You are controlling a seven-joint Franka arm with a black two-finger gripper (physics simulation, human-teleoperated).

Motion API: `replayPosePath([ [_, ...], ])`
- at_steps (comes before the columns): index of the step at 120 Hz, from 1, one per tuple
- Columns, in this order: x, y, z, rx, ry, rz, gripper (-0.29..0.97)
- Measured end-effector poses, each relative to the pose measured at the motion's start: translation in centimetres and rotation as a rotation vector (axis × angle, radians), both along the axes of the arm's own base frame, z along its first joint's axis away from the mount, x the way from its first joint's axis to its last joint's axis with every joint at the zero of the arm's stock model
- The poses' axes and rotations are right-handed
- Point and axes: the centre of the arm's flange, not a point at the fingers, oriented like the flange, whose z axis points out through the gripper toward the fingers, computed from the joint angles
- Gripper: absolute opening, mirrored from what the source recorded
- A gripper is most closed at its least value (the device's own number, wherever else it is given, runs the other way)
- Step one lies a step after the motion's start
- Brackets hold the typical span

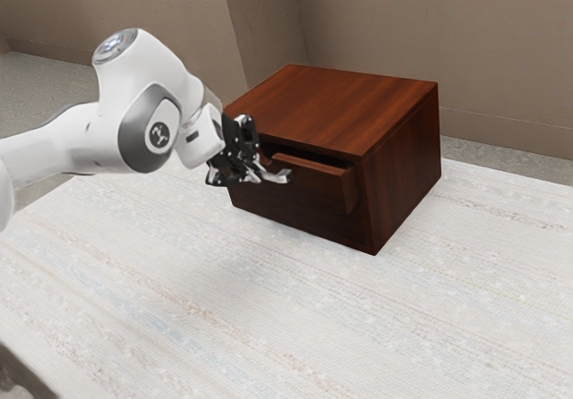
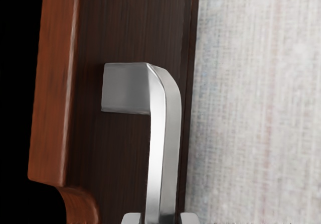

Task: Pull the drawer handle with one arm to open the drawer

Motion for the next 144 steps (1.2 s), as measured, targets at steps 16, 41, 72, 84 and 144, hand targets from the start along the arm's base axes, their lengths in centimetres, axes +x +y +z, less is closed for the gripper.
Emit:
replayPosePath([
  [16,-1.4,0.9,0.2,0.002,0.006,0.021,0.01],
  [41,-3.5,1.1,0.6,0.002,0.01,0.034,0.0],
  [72,-5.6,0.4,0.7,0.001,0.016,0.034,0.0],
  [84,-6.5,-0.1,0.9,0.002,0.016,0.028,0.0],
  [144,-10.5,-0.6,0.6,0.002,0.028,0.037,-0.01],
])
